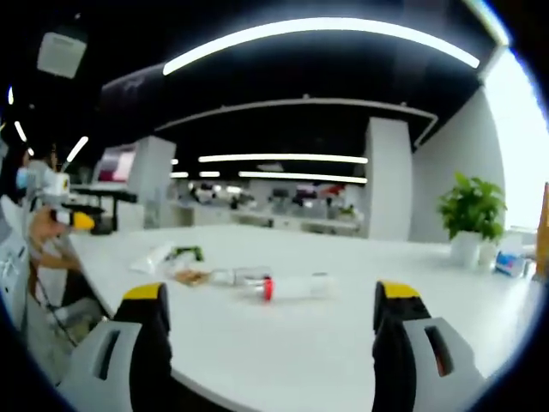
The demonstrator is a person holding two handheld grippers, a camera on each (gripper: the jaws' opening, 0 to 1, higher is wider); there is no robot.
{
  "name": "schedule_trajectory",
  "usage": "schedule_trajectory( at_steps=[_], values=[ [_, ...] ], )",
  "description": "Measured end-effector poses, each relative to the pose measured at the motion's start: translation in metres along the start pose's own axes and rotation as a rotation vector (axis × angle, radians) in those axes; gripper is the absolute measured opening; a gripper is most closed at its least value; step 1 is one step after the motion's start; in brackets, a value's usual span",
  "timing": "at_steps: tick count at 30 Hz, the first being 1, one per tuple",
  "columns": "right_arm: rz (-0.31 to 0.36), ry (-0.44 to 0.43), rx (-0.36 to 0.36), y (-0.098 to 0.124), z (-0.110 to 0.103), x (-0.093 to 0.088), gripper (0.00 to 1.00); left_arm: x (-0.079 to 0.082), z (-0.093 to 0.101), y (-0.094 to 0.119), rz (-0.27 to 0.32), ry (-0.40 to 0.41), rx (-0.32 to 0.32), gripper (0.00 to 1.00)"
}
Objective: Arrange the skincare products in the storage area until every visible bottle or jar stands upright without overlapping.
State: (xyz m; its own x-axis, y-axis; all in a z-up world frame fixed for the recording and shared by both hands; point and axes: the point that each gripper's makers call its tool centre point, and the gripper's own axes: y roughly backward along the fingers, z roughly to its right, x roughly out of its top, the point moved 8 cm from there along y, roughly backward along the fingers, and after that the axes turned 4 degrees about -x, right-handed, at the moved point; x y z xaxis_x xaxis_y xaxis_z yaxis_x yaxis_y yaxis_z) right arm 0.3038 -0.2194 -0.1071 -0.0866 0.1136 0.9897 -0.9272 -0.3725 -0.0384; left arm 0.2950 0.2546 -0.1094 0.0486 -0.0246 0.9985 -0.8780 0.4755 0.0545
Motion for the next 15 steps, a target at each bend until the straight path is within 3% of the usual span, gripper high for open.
schedule_trajectory(
  at_steps=[8,15],
  values=[
    [-0.006,-0.002,0.013,-0.001,-0.002,-0.0021,0.97,0.0001,0.0005,-0.0004,-0.002,-0.004,-0.001,0.97],
    [-0.004,0.047,0.053,-0.0079,-0.0067,0.0048,0.97,-0.0018,0.0004,-0.0014,-0.013,-0.01,-0.004,0.96]
  ],
)
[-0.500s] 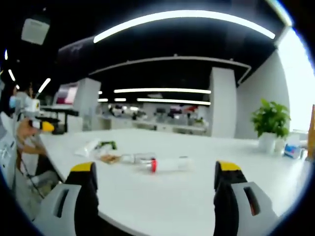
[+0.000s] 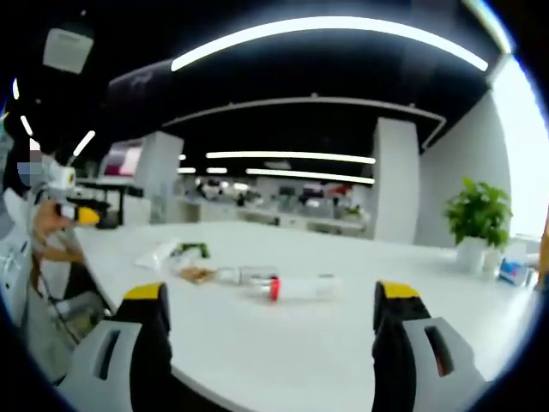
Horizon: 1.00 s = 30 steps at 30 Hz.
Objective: Arrange the skincare products in the storage area until every visible bottle or jar stands upright without overlapping.
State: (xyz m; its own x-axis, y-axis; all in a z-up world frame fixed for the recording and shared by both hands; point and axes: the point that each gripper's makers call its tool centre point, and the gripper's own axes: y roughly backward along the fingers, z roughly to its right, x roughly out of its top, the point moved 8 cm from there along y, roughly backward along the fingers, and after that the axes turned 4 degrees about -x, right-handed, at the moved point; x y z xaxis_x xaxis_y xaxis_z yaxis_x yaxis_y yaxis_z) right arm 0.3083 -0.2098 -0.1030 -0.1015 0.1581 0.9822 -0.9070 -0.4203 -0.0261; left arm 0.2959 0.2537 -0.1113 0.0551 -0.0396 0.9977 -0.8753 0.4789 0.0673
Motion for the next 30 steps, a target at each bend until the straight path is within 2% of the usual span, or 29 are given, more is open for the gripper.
schedule_trajectory(
  at_steps=[4,10,16,17,21,22,24,26,27,28,30],
  values=[
    [-0.001,0.037,0.047,-0.01,0.0,0.003,0.98,0.0,0.001,0.0,-0.004,-0.002,-0.005,0.96],
    [-0.02,0.046,0.066,-0.026,0.009,0.008,0.98,0.0,0.002,-0.001,-0.004,-0.007,-0.008,0.96],
    [-0.023,0.126,0.129,-0.043,0.011,0.011,0.99,0.0,0.001,-0.007,-0.022,-0.004,0.001,0.96],
    [-0.013,0.132,0.137,-0.047,0.011,0.011,0.97,0.0,0.002,-0.007,-0.024,-0.006,0.001,0.96],
    [0.037,0.146,0.18,-0.064,0.014,0.013,0.78,0.001,0.008,-0.007,-0.026,-0.018,-0.017,0.96],
    [0.033,0.146,0.197,-0.069,0.015,0.014,0.79,0.001,0.008,-0.007,-0.028,-0.023,-0.023,0.96],
    [0.024,0.164,0.234,-0.081,0.016,0.013,0.87,0.001,0.009,-0.007,-0.034,-0.03,-0.027,0.96],
    [0.026,0.245,0.276,-0.091,0.016,0.013,0.88,0.002,0.008,-0.006,-0.036,-0.032,-0.025,0.96],
    [0.032,0.34,0.317,-0.096,0.015,0.014,0.82,0.002,0.007,-0.005,-0.034,-0.033,-0.021,0.96],
    [0.05,0.401,0.324,-0.099,0.016,0.016,0.77,0.003,0.006,-0.005,-0.03,-0.032,-0.019,0.96],
    [0.031,0.48,0.327,-0.107,0.018,0.017,0.73,0.004,0.003,-0.004,-0.026,-0.028,-0.015,0.96]
  ],
)
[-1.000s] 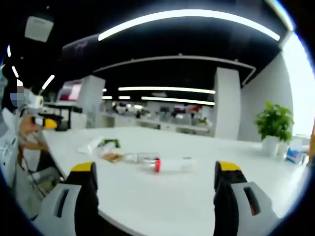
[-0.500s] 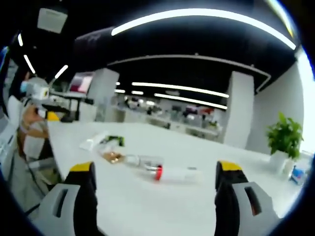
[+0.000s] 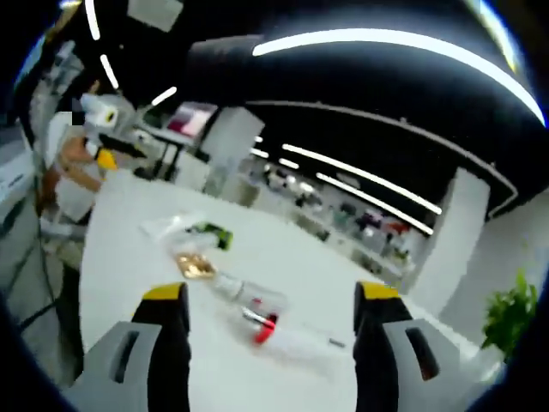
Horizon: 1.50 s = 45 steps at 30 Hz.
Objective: Arrange the skincare products in the storage area until every visible bottle or jar stands upright without overlapping.
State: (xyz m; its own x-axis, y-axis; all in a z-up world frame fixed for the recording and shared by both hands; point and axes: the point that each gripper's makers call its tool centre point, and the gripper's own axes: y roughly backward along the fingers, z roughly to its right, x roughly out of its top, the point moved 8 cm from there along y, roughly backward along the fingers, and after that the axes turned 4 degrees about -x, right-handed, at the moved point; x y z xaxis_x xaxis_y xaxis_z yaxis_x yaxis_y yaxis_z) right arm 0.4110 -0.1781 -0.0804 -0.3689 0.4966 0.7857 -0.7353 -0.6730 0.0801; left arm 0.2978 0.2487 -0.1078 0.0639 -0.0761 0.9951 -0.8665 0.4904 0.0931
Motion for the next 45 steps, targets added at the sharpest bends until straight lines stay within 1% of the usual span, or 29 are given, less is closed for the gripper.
schedule_trajectory(
  at_steps=[1,3,5,8,10,16,18,20,21,22,24,25,26,28,31,32,33,35,37,40,41,42,43,45],
  values=[
    [-0.022,0.029,0.025,-0.004,0.002,-0.001,0.74,0.0,-0.001,0.0,0.002,0.002,0.002,0.96],
    [-0.023,0.022,0.07,-0.012,0.005,0.001,0.81,0.0,-0.002,0.001,0.003,0.002,0.007,0.96],
    [-0.011,0.001,0.113,-0.018,0.009,0.001,0.82,0.0,-0.003,0.001,0.003,0.001,0.011,0.96],
    [-0.019,-0.001,0.107,-0.025,0.017,0.0,0.78,-0.001,-0.003,0.001,0.005,0.003,0.01,0.96],
    [-0.025,0.02,0.118,-0.029,0.021,-0.003,0.78,-0.002,-0.003,0.0,0.004,0.005,0.007,0.96],
    [-0.074,0.041,0.172,-0.039,0.027,-0.01,0.78,-0.005,-0.004,-0.002,-0.012,0.006,0.0,0.96],
    [-0.091,0.081,0.192,-0.043,0.03,-0.013,0.75,-0.005,-0.004,-0.003,-0.016,0.005,0.002,0.96],
    [-0.099,0.09,0.213,-0.047,0.033,-0.015,0.69,-0.006,-0.004,-0.003,-0.021,0.001,0.005,0.96],
    [-0.111,0.093,0.237,-0.049,0.033,-0.017,0.66,-0.006,-0.004,-0.004,-0.023,-0.001,0.004,0.96],
    [-0.113,0.105,0.276,-0.052,0.032,-0.018,0.64,-0.006,-0.004,-0.004,-0.025,-0.002,0.003,0.96],
    [-0.121,0.146,0.33,-0.057,0.029,-0.021,0.65,-0.006,-0.003,-0.005,-0.026,-0.002,0.002,0.96],
    [-0.131,0.15,0.344,-0.059,0.027,-0.022,0.66,-0.006,-0.003,-0.005,-0.026,-0.001,0.002,0.96],
    [-0.146,0.147,0.373,-0.062,0.025,-0.023,0.65,-0.006,-0.004,-0.005,-0.025,0.0,0.003,0.96],
    [-0.15,0.151,0.433,-0.068,0.021,-0.024,0.65,-0.006,-0.005,-0.006,-0.026,0.001,0.003,0.96],
    [-0.166,0.169,0.502,-0.077,0.018,-0.024,0.59,-0.007,-0.005,-0.006,-0.029,0.002,0.002,0.96],
    [-0.176,0.185,0.52,-0.079,0.018,-0.025,0.54,-0.007,-0.005,-0.007,-0.029,0.003,0.001,0.96],
    [-0.176,0.194,0.527,-0.082,0.018,-0.025,0.52,-0.007,-0.006,-0.006,-0.028,0.004,0.001,0.96],
    [-0.183,0.174,0.562,-0.085,0.018,-0.025,0.5,-0.007,-0.006,-0.006,-0.026,0.003,-0.001,0.96],
    [-0.204,0.12,0.606,-0.087,0.017,-0.024,0.48,-0.007,-0.007,-0.005,-0.022,0.004,0.002,0.96],
    [-0.219,0.121,0.635,-0.09,0.016,-0.026,0.49,-0.007,-0.008,-0.003,-0.018,0.005,0.009,0.96],
    [-0.238,0.122,0.648,-0.09,0.015,-0.028,0.47,-0.007,-0.009,-0.003,-0.017,0.004,0.012,0.96],
    [-0.278,0.122,0.665,-0.091,0.015,-0.031,0.47,-0.007,-0.009,-0.003,-0.017,0.003,0.015,0.96],
    [-0.296,0.12,0.663,-0.092,0.014,-0.033,0.49,-0.007,-0.01,-0.003,-0.017,0.003,0.017,0.96],
    [-0.329,0.122,0.687,-0.093,0.013,-0.036,0.49,-0.008,-0.011,-0.004,-0.02,0.007,0.019,0.96]
  ],
)
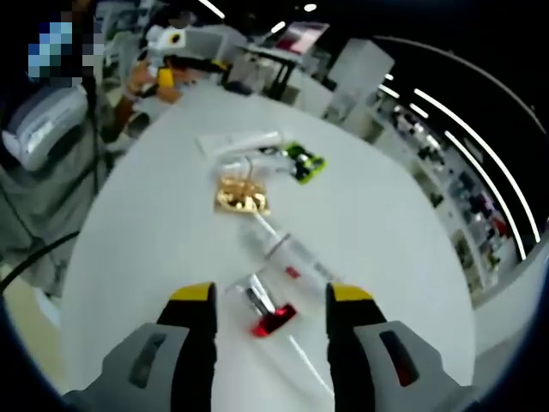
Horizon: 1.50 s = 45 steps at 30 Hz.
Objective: Arrange the skincare products in the storage area until every visible bottle or jar stands upright without overlapping.
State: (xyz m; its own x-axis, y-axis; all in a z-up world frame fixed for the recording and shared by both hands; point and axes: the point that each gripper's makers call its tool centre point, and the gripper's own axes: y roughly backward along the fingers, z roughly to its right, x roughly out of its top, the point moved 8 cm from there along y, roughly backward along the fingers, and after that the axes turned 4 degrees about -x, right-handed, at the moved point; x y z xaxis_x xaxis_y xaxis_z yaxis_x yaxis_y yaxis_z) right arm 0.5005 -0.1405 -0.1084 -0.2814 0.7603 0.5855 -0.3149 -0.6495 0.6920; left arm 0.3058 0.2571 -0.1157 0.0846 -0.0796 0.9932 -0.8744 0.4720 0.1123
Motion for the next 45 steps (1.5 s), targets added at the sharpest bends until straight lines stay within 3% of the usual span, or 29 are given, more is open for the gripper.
schedule_trajectory(
  at_steps=[7,10,17,29,38,45],
  values=[
    [-0.018,0.021,0.032,-0.008,0.002,-0.003,0.43,-0.004,0.0,-0.004,-0.021,0.003,-0.018,0.96],
    [-0.055,0.059,0.053,-0.014,0.002,-0.006,0.43,-0.005,0.0,-0.005,-0.03,0.008,-0.023,0.96],
    [-0.086,0.076,0.079,-0.023,0.002,-0.007,0.33,0.0,0.005,-0.007,-0.028,-0.008,-0.035,0.96],
    [-0.206,0.138,0.15,-0.034,0.008,-0.003,0.34,0.001,0.004,-0.003,-0.007,0.001,-0.037,0.96],
    [-0.256,0.119,0.265,-0.042,0.017,-0.002,0.32,0.002,0.004,-0.002,0.006,0.001,-0.038,0.96],
    [-0.332,0.145,0.301,-0.046,0.014,0.004,0.28,0.002,0.003,0.0,0.012,-0.001,-0.046,0.96]
  ],
)
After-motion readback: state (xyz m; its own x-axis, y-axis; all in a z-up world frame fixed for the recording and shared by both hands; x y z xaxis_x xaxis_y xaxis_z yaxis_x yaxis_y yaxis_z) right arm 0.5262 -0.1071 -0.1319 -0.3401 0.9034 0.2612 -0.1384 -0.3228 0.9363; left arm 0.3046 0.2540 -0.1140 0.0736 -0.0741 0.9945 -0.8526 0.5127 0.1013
